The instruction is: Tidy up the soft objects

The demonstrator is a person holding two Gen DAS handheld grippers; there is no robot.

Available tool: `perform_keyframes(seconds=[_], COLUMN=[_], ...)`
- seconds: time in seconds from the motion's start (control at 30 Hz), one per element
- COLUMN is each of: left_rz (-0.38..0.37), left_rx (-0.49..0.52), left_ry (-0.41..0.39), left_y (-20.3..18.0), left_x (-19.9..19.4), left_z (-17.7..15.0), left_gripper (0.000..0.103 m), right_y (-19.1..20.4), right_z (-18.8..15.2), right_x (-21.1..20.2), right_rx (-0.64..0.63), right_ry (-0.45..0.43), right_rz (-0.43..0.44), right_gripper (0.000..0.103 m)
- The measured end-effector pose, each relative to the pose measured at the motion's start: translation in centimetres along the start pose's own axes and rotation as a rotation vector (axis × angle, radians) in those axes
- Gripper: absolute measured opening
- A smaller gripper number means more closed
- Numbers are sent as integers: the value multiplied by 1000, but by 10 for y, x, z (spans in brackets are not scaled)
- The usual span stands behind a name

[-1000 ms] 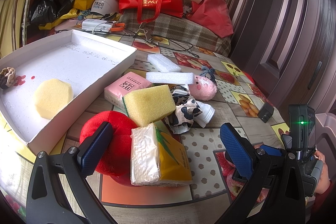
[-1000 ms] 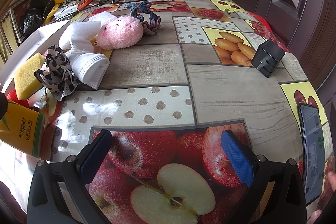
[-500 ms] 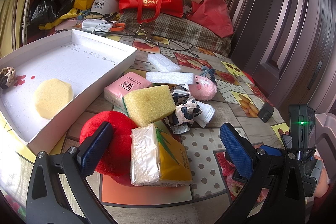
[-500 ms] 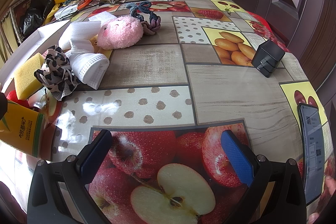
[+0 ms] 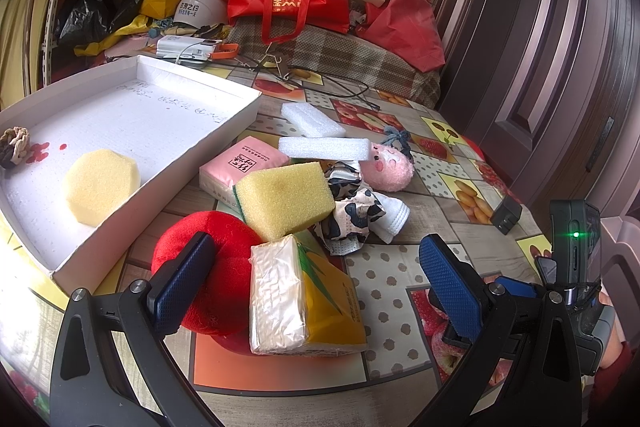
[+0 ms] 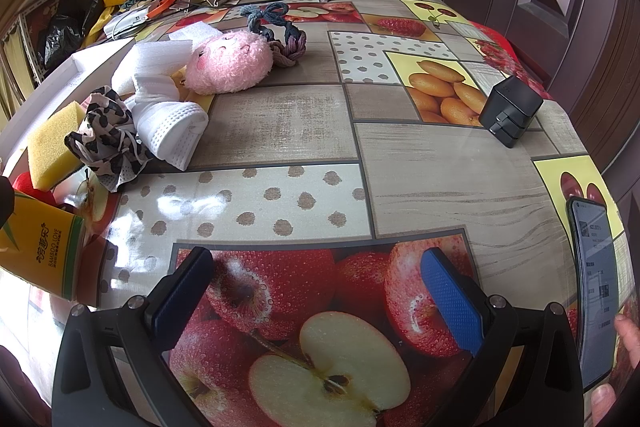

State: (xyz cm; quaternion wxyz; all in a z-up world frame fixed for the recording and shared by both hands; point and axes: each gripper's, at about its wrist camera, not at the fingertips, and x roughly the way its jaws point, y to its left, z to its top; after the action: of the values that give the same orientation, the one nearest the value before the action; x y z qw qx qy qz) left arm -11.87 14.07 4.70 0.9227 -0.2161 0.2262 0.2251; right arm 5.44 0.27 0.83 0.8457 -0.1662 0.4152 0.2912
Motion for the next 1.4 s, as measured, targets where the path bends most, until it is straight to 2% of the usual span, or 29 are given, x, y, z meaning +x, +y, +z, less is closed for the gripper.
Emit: perform_keyframes(seconds=[0.83, 1.4], left_rz=[-2, -1], left_rx=[-32, -35], left_ry=[-21, -17], left_y=[10, 1], left_x=[0, -4], left_z=[0, -3], left_gripper=[103, 103], right_y=[0, 0], right_z=[0, 0], right_x=[0, 0], right_rx=[0, 0], right_ry=[0, 0], right_rz=[0, 0], right_gripper=[103, 103])
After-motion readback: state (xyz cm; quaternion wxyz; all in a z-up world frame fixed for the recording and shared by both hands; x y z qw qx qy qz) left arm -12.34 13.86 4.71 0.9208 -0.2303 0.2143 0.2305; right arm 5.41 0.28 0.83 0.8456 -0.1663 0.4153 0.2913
